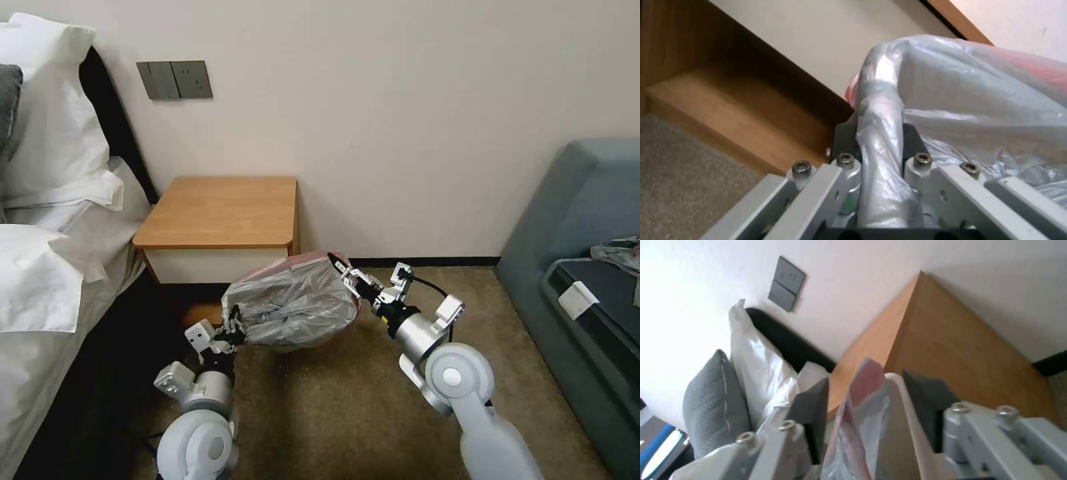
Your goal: Pick up the garbage bag from the table and place it over the trash can.
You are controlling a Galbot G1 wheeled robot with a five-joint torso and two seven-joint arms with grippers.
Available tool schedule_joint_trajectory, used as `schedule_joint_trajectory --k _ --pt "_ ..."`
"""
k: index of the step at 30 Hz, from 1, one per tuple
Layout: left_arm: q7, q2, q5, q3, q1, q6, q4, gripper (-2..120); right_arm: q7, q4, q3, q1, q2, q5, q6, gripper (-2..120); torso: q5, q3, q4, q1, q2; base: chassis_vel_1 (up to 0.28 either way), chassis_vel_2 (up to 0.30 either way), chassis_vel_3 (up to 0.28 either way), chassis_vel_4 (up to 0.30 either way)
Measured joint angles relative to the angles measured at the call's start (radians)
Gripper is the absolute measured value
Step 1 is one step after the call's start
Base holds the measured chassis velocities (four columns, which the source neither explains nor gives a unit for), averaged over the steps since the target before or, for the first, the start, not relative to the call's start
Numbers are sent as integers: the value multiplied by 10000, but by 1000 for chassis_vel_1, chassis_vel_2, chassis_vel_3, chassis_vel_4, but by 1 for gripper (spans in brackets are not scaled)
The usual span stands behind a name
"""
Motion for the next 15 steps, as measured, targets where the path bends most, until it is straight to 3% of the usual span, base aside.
schedule_joint_trajectory --k 1,3,5,8,13,15 --pt "0 0 0 0 0 0 0 6 0 0 0 0 0 0 0 51 0 0 0 0 0 0 0 0 0" --pt "-8 -1 -13 0 3 6 -5 6 2 -14 9 12 40 -1 12 36 0 0 0 0 0 0 0 0 0" --pt "-10 -1 -16 -1 5 7 -6 6 2 -29 15 17 68 -13 16 32 0 0 0 0 0 0 0 0 0" --pt "-10 0 -24 -4 5 10 -7 6 -6 -96 41 43 109 -86 27 16 0 0 0 0 0 0 0 0 0" --pt "-3 -3 -35 -4 -13 11 -8 6 -12 -164 54 89 167 -127 41 0 0 0 0 0 0 0 0 0 0" --pt "7 -6 -35 -3 -12 11 -8 6 -13 -166 69 98 187 -132 44 0 0 0 0 0 0 0 0 0 0"
